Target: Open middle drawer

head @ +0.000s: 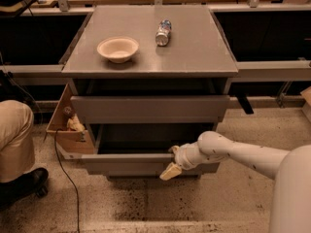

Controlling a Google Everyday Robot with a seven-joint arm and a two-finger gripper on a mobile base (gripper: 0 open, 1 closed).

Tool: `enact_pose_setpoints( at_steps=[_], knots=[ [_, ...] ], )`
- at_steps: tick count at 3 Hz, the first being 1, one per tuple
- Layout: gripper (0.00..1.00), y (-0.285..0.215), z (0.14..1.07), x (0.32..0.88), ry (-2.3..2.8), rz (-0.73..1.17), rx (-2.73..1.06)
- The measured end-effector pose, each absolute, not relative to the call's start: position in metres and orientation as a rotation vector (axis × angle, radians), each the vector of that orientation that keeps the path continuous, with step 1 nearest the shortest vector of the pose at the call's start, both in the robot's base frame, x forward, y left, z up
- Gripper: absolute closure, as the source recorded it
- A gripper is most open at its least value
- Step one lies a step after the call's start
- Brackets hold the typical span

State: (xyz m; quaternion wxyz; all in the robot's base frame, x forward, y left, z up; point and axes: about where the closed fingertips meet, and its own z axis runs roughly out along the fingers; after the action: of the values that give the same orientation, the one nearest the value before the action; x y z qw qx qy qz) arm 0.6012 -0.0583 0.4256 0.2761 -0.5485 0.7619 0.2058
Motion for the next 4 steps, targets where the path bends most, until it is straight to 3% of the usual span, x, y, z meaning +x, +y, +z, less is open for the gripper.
enact_pose_setpoints(
  at_steps=[1,2,4],
  knots=[
    [0.11,-0.060,0.433,0.601,2.047,0.553,-1.474],
    [0.03,-0.047,0.441,0.566,2.065,0.636,-1.541],
    [0.50,-0.039,0.456,0.529,2.085,0.693,-1.650]
  ],
)
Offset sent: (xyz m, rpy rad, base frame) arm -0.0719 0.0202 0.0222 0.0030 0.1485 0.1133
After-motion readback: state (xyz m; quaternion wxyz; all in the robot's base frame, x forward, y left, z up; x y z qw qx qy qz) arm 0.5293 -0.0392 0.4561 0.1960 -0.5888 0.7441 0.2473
